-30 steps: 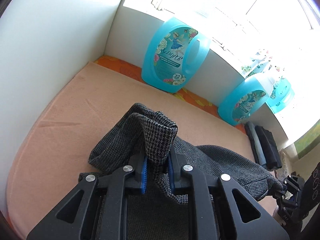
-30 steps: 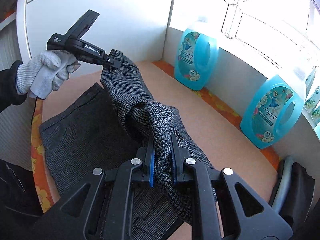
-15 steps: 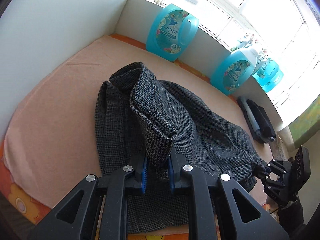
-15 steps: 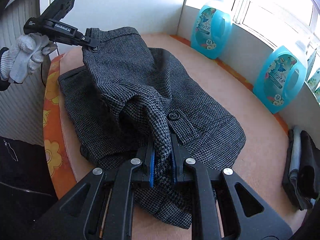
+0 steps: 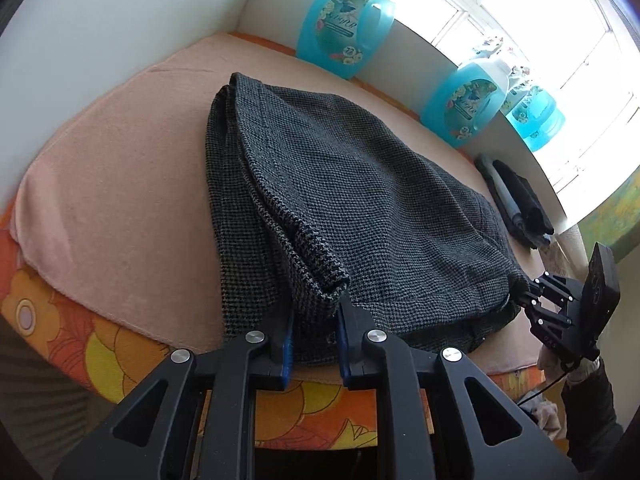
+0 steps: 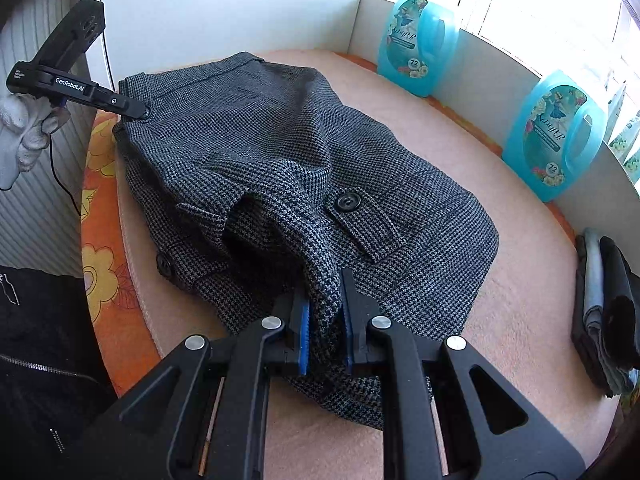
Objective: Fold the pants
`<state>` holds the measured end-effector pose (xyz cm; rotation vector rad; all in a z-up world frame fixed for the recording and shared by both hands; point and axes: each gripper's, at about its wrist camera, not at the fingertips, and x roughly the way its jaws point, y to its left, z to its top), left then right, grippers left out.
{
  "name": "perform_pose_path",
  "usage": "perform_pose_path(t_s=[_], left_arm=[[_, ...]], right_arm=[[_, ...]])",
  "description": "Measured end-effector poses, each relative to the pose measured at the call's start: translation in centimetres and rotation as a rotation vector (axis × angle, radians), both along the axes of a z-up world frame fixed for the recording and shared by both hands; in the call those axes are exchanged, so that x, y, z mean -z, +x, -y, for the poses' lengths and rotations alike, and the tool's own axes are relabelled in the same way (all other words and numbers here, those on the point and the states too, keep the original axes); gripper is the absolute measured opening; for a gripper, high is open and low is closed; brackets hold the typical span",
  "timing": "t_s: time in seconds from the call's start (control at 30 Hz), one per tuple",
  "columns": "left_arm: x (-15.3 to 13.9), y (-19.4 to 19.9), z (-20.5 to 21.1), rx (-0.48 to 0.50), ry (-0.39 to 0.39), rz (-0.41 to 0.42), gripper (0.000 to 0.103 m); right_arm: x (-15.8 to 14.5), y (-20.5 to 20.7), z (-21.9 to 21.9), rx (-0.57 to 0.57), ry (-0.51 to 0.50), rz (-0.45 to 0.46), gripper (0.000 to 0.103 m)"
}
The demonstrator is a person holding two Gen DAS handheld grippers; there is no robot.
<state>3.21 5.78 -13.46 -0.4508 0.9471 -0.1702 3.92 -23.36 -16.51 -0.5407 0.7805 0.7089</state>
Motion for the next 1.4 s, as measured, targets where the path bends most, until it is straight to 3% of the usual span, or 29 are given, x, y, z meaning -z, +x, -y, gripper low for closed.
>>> perform_pose_path(t_s=[0.27,0.43,0.53,0.73,0.87,0.97,1.03,1.1,1.17,1.33,1.4], left_arm=[[-0.8,-2.4,-1.3,0.004,0.076,-0.005,0.019],[-2.9,-2.9,-2.8,-0.025,0.12,0.031,0.022],[-3.9,-1.8,-2.8,-0.012,0.141,0.046,0.033],[-4.7,2.1,-0.9,0.054,0.13,0.078,0.033],[-3.8,4.3,1.4,0.144,0.137,0.046,0.033],[-2.2,5.0,2.5,0.2,0.169,-0.006,0.033],[-1.1,5.0,2.7,0.227,0.17,-0.042,0.033],[-0.4,4.7,2.7,0.242,0.175,-0.063,0.033],[0.1,4.2,2.5,0.25,0.179,-0.065,0.033],[0.0,3.4,2.4,0.26,0.184,-0.054,0.033],[0.1,3.2,2.4,0.265,0.19,-0.052,0.033]], right_arm=[[0.1,-0.8,-0.5,0.0,-0.031,0.026,0.013],[-0.4,-0.8,-0.5,0.013,-0.021,0.04,0.013],[-0.7,-1.0,-0.7,0.018,-0.022,0.05,0.013],[-0.9,-2.1,-1.2,0.003,-0.052,0.074,0.013],[-0.7,-2.5,-0.8,0.01,-0.069,0.067,0.015],[-1.0,-2.7,0.0,0.01,-0.047,0.048,0.023],[-1.8,-2.6,1.1,0.025,0.003,0.032,0.035],[-2.9,-1.9,2.9,0.063,0.091,0.002,0.055],[-4.0,-0.4,4.9,0.127,0.188,-0.021,0.066],[-4.5,6.0,8.8,0.327,0.373,-0.119,0.069],[-3.5,9.2,9.4,0.43,0.378,-0.168,0.071]])
